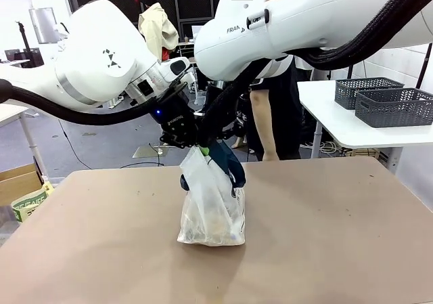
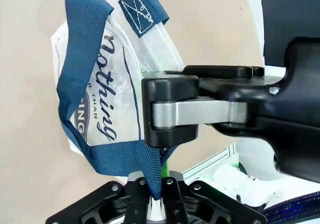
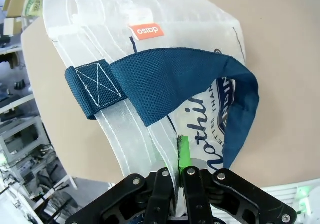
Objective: Transfer purchased items from the store into the shopping bag.
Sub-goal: Move the Reusable shopping bag to the right side of the table.
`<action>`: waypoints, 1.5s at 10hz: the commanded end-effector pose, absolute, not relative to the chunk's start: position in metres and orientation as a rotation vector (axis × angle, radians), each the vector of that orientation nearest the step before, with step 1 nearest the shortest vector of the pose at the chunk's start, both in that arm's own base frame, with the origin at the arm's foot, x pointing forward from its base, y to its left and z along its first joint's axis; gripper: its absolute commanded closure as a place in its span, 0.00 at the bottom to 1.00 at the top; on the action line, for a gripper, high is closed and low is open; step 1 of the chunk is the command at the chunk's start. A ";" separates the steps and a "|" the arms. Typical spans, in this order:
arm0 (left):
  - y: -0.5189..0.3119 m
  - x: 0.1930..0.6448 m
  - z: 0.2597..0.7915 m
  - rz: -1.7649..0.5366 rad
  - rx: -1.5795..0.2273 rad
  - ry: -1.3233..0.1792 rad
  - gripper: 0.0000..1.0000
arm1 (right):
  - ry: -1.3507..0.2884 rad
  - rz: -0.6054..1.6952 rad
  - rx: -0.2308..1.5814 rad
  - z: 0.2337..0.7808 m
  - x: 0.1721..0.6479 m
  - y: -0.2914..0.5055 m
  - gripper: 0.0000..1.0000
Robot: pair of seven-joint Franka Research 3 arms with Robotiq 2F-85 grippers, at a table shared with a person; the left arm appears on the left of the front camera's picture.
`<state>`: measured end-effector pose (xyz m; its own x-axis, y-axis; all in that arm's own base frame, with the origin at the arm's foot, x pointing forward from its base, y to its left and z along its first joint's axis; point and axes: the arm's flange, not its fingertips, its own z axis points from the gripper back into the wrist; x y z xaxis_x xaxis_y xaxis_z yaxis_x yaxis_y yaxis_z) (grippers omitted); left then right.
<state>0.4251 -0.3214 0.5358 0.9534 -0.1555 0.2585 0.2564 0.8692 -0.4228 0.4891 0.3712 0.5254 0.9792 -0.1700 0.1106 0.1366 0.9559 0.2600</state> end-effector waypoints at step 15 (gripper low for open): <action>-0.320 0.425 0.537 -0.216 -0.471 -0.223 1.00 | -0.255 0.305 0.429 0.589 0.458 0.201 0.00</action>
